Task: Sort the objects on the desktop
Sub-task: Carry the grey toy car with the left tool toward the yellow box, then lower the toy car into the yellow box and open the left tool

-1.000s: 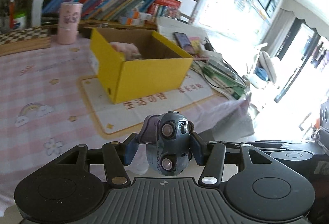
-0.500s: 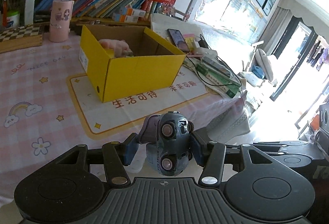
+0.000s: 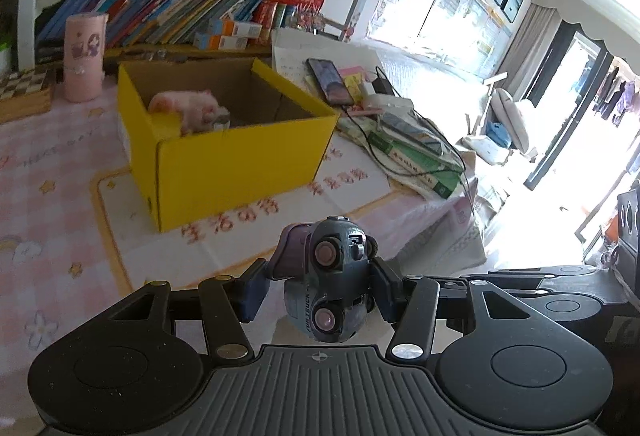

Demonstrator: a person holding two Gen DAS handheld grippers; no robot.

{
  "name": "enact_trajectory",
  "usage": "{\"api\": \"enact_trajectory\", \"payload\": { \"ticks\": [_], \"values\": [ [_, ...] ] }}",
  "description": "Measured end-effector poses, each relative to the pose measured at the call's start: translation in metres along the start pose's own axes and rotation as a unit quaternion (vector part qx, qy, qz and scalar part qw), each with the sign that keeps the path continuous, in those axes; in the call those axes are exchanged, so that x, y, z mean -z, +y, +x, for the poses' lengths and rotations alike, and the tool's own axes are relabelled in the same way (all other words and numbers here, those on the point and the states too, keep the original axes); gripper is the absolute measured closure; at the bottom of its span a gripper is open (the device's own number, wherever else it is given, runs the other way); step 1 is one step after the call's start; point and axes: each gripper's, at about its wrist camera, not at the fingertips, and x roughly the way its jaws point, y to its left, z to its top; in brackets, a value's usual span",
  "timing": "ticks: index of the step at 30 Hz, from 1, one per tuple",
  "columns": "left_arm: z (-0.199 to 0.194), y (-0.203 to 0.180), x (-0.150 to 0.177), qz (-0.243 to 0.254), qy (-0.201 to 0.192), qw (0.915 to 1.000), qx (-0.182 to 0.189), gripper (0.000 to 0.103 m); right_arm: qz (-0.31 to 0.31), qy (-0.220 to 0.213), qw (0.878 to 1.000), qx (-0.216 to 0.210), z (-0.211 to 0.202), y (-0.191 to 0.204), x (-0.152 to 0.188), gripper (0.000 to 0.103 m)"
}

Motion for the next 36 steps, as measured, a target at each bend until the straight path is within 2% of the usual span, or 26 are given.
{"api": "enact_trajectory", "payload": {
  "ticks": [4,12,17,21,25,29,36],
  "values": [
    [0.011,-0.012,-0.020,0.011,-0.020,0.9997,-0.005,0.050,-0.005,-0.018,1.000,-0.005,0.006,-0.017,-0.022,0.101],
    [0.028,-0.028,-0.069,0.025,-0.084,0.9958,-0.027,0.050,-0.033,-0.070,0.997,-0.023,0.018,-0.041,-0.077,0.101],
    [0.038,-0.030,-0.096,0.026,-0.116,0.9913,-0.057,0.050,-0.050,-0.105,0.992,-0.044,0.024,-0.047,-0.111,0.101],
    [0.048,-0.026,-0.112,0.036,-0.134,0.9859,-0.094,0.050,-0.066,-0.121,0.989,-0.062,0.033,-0.046,-0.136,0.101],
    [0.063,-0.014,-0.123,0.034,-0.128,0.9825,-0.131,0.050,-0.065,-0.129,0.986,-0.086,0.040,-0.048,-0.157,0.101],
    [0.084,-0.005,-0.127,0.036,-0.112,0.9808,-0.155,0.050,-0.080,-0.140,0.983,-0.090,0.043,-0.050,-0.168,0.101],
    [0.123,0.007,-0.125,0.021,-0.068,0.9825,-0.172,0.050,-0.081,-0.136,0.983,-0.093,0.055,-0.063,-0.173,0.101]
  ]
}}
